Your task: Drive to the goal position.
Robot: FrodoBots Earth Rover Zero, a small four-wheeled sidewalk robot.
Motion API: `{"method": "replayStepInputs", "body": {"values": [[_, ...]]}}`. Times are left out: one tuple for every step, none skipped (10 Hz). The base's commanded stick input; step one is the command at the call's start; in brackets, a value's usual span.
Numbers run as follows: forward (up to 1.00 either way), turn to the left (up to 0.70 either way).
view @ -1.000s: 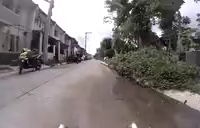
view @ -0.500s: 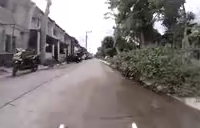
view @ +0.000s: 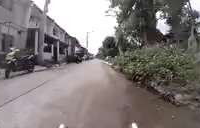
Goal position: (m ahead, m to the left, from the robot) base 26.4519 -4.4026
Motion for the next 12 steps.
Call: {"method": "replayStepInputs", "body": {"values": [[1.00, 0.01], [1.00, 0.01], [1.00, 0.01], [1.00, 0.01], [1.00, 0.01], [1.00, 0.01], [1.00, 0.01], [1.00, 0.01], [1.00, 0.01], [1.00, 0.01], [1.00, 0.01], [1.00, 0.01]]}}
